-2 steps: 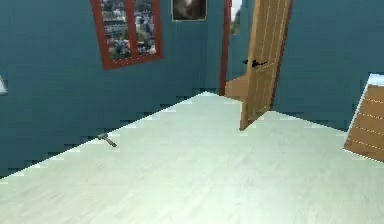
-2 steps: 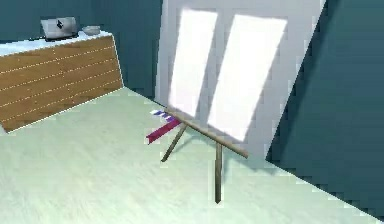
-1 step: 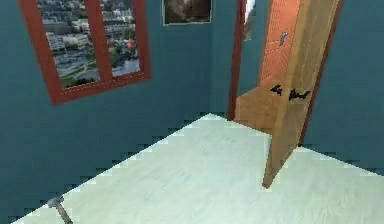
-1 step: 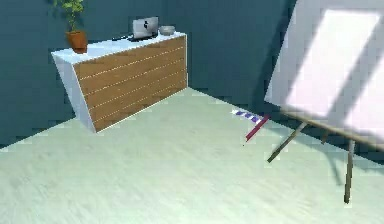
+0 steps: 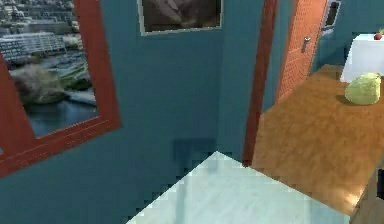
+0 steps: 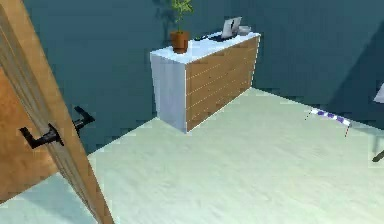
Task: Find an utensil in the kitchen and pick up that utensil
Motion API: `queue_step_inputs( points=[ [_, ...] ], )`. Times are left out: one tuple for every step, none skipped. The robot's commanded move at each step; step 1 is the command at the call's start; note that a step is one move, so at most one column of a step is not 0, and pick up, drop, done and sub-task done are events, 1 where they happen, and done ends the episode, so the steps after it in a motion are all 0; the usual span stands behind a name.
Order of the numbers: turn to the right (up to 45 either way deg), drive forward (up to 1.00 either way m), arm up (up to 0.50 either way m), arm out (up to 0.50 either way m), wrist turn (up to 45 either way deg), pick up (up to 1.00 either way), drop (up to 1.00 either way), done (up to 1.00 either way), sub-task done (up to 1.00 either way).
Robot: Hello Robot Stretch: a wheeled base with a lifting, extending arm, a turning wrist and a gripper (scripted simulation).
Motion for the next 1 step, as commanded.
queue_step_inputs(
  points=[
    [0.0, 0.65, 0.0, 0.0, 0.0, 0.0, 0.0, 0.0, 0.0]
  ],
)
